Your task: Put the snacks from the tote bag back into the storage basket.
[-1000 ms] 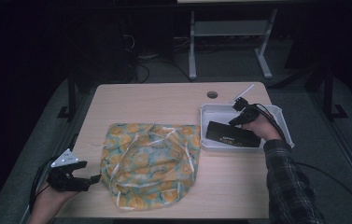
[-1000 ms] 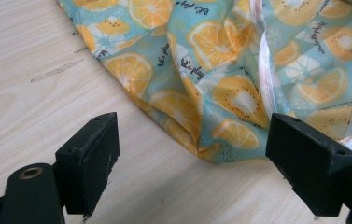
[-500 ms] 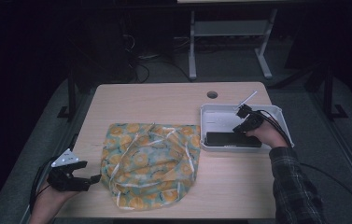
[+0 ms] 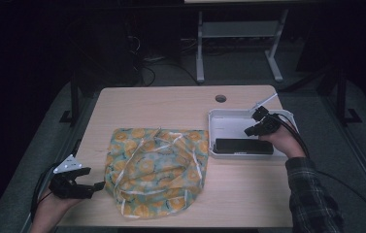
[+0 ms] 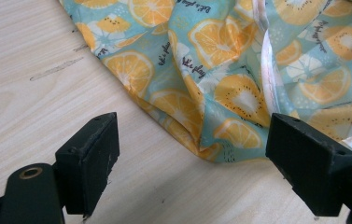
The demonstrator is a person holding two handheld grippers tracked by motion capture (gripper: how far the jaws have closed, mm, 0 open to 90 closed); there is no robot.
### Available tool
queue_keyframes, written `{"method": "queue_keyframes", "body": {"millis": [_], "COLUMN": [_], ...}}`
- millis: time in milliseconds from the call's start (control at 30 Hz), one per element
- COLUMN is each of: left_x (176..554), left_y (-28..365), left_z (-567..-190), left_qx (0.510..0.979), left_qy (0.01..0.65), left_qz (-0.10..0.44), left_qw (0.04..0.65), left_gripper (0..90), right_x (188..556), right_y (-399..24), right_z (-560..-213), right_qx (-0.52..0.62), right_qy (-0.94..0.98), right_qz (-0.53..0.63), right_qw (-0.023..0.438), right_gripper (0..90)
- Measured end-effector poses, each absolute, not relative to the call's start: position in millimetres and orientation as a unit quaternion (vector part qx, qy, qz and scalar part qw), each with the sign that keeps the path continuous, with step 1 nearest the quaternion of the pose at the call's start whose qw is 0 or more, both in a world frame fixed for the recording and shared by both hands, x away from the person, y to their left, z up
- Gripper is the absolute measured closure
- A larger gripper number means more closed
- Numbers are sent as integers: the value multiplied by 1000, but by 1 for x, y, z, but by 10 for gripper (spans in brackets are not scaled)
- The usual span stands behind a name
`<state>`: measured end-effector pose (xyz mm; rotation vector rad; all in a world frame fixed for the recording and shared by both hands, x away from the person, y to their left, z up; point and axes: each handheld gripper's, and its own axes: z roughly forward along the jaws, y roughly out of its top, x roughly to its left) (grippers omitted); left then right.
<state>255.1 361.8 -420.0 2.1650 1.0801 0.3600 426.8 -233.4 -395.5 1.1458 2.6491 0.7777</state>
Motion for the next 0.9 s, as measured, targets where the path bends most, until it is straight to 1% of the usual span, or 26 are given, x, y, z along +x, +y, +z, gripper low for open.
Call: {"method": "queue_keyframes", "body": {"millis": [133,367,533,600,667,700,733,900], "left_x": [255,255,255,255,254,254,254,254], "left_y": [362,362,361,361,361,361,360,359], "left_z": [-420,-419,-419,-418,-418,-418,-418,-418], "left_qx": [832,834,833,835,834,834,833,835], "left_qy": [415,412,411,409,408,408,409,407], "left_qz": [138,138,138,139,138,138,137,136], "left_qw": [341,341,343,342,344,344,345,345], "left_gripper": [169,169,169,169,169,169,169,169], "right_x": [410,374,350,346,335,335,326,310], "right_y": [-231,-224,-218,-217,-216,-216,-213,-210], "right_z": [-385,-380,-380,-381,-386,-386,-392,-402], "right_qx": [374,350,331,326,315,315,306,298], "right_qy": [876,872,871,872,872,872,875,880], "right_qz": [291,325,343,344,353,353,353,346], "right_qw": [91,107,117,122,126,126,127,129], "right_gripper": [771,555,456,450,396,396,366,284]}}
